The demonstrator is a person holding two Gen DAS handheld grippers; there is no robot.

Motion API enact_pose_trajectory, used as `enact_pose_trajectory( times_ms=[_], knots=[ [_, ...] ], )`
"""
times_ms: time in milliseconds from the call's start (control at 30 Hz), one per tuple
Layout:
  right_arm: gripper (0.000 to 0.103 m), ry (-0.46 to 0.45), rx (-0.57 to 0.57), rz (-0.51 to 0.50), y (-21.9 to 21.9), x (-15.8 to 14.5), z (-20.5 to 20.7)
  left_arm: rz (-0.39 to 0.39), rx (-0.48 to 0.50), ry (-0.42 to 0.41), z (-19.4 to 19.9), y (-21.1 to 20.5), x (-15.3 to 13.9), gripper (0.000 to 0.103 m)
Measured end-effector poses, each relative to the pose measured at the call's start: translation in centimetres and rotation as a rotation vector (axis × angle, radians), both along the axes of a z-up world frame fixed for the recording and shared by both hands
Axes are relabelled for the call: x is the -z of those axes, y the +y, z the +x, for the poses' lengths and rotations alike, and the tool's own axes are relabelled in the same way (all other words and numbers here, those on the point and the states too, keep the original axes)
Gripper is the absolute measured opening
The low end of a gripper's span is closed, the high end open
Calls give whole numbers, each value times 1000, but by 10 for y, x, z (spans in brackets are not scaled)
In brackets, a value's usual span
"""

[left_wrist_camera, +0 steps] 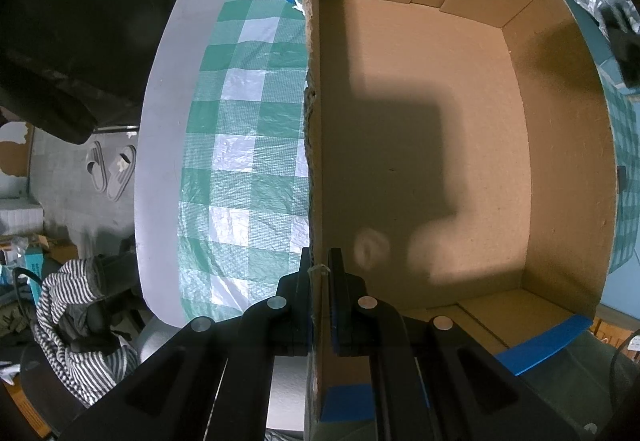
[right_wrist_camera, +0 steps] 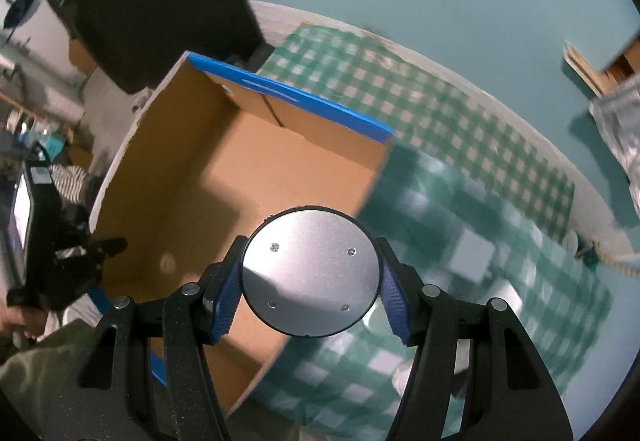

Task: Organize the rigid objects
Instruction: 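Carry the silver disc into the box and open the right gripper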

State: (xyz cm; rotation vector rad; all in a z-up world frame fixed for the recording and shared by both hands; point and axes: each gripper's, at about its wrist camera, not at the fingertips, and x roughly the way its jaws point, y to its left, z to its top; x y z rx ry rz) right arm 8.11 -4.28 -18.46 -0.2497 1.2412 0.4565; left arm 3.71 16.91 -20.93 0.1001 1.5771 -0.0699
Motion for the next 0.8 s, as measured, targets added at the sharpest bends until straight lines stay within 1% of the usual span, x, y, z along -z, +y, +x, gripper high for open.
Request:
enact_pose_trajectory(
  times_ms=[133, 367, 567, 800],
  knots=[
    [62, 17, -40, -30, 25, 17, 14, 0, -4, 4, 2, 1, 1, 6],
    [62, 56, -63, -63, 41, 42, 28, 9, 7, 4, 3, 0, 3, 6],
    [62, 72, -51, -77, 43, 52, 36, 5, 0, 5, 2, 2, 5, 6],
    [62, 78, -56, -85, 45, 52, 39, 2, -1, 4, 2, 0, 4, 6]
  ],
)
